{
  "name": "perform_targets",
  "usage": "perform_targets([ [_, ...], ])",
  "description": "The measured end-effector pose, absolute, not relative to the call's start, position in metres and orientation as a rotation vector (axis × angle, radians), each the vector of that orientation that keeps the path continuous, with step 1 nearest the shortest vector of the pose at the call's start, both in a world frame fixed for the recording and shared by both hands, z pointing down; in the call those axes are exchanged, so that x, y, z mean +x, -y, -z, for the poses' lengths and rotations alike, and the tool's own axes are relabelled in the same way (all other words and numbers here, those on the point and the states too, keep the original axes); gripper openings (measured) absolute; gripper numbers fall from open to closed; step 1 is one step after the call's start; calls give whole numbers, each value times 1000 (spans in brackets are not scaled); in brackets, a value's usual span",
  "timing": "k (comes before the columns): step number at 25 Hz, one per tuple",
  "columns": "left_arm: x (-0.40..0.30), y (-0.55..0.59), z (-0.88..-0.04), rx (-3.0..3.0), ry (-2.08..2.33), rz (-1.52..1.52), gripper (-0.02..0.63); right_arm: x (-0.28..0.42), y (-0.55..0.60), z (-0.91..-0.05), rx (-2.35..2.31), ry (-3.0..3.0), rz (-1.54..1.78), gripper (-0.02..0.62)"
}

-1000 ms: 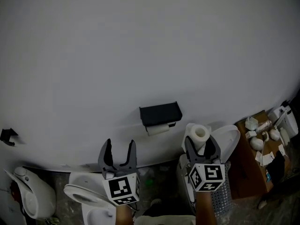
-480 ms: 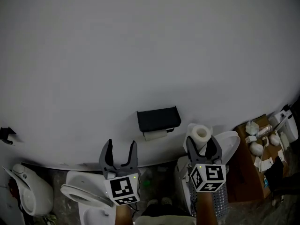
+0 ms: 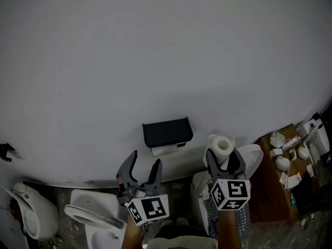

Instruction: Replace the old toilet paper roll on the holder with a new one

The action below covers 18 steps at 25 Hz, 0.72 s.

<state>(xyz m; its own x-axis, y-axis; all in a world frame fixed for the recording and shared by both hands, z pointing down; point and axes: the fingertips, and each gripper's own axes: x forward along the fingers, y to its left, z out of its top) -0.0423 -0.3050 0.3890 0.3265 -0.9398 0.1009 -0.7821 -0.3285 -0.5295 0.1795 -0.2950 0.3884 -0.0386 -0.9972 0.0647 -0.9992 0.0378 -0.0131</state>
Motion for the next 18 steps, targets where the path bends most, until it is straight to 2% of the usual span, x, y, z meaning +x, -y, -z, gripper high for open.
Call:
perform_targets([
  [9,22,306,-445,-1930,-1119,970,291,201,296,-395,2178,2203,-113,293],
  [18,27,336,-487,-1565,-961,1256,291,222,288,-400,2212,2166,-133,293],
])
